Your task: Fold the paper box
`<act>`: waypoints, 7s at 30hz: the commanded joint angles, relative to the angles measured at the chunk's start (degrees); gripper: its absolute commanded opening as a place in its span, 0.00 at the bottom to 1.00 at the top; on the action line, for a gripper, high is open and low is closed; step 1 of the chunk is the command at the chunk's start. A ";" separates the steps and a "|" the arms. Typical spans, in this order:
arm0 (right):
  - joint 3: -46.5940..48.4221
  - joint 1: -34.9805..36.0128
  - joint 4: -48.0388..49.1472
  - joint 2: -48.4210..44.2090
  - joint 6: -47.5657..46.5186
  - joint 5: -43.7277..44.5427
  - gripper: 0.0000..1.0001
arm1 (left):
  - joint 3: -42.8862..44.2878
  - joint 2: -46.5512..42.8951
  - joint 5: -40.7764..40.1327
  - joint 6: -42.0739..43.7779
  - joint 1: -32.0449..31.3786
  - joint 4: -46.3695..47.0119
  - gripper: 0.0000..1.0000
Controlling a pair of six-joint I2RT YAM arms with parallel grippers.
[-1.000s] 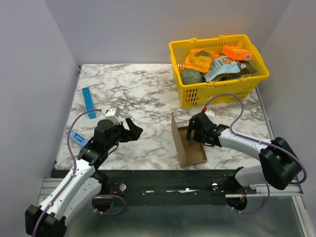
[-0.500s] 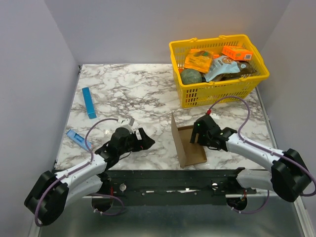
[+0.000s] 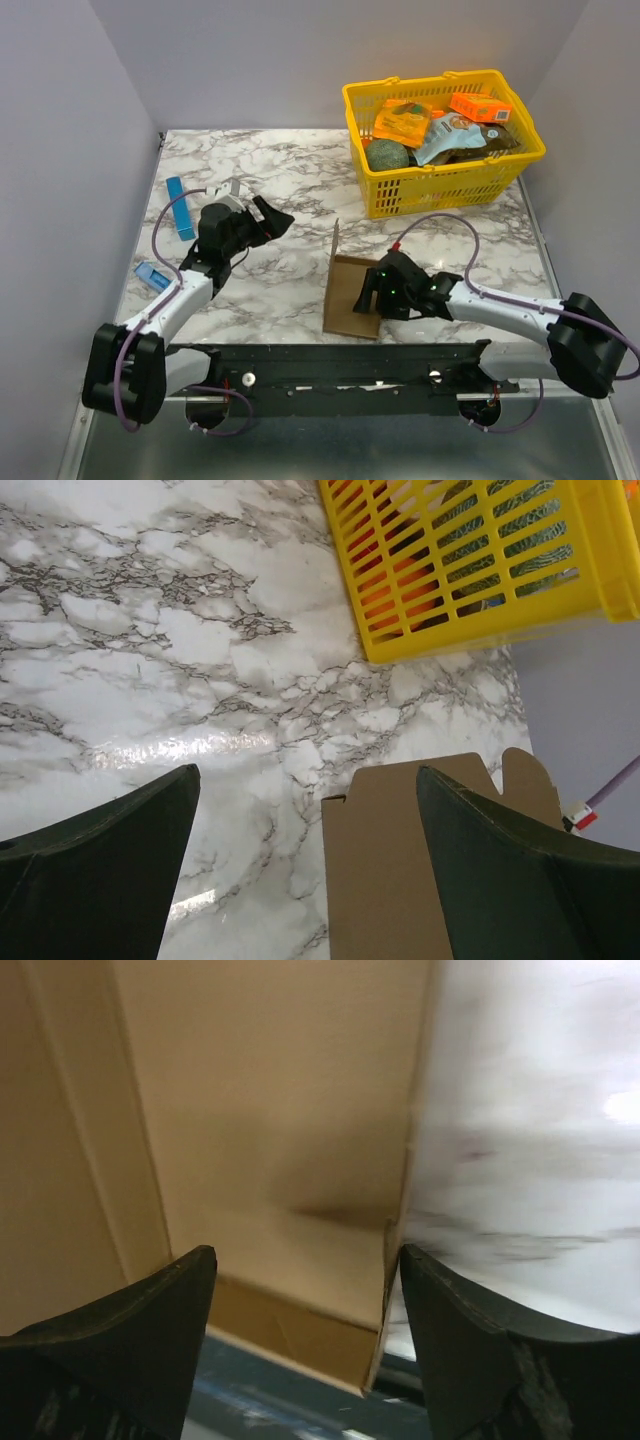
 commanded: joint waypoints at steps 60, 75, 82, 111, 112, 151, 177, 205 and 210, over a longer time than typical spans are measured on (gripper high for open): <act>-0.03 -5.03 19.98 -15.27 -46.74 3.47 0.97 | 34.82 11.88 11.18 68.13 -21.57 -47.54 0.19; -3.03 -7.57 26.95 -17.83 -48.67 2.95 0.96 | 28.59 -0.85 -7.55 52.33 -17.89 -22.33 0.99; 2.42 -14.95 28.70 -9.48 -50.60 -8.55 0.95 | 14.63 -16.56 -18.44 34.23 -15.17 -16.34 0.99; 4.62 -20.76 39.60 3.28 -60.36 -26.06 0.84 | -14.39 -46.47 -17.83 11.53 -17.09 -25.75 0.98; 4.71 -20.76 39.69 3.54 -60.27 -26.41 0.83 | -14.31 -46.04 -18.71 11.97 -17.53 -25.75 0.98; 6.99 -20.76 39.08 7.06 -58.78 -33.36 0.30 | -15.45 -27.05 -15.81 23.66 -18.85 -9.05 0.14; 5.06 -19.97 40.66 5.83 -55.70 -37.58 0.24 | -10.79 -20.28 -17.92 28.06 -21.93 -5.62 0.10; 1.28 -18.21 44.97 4.33 -53.42 -32.83 0.21 | -3.06 -6.32 -30.84 24.98 -30.27 -1.93 0.08; 0.75 -18.13 45.49 4.33 -53.24 -32.65 0.20 | -1.04 -3.41 -34.88 23.66 -32.82 -1.84 0.08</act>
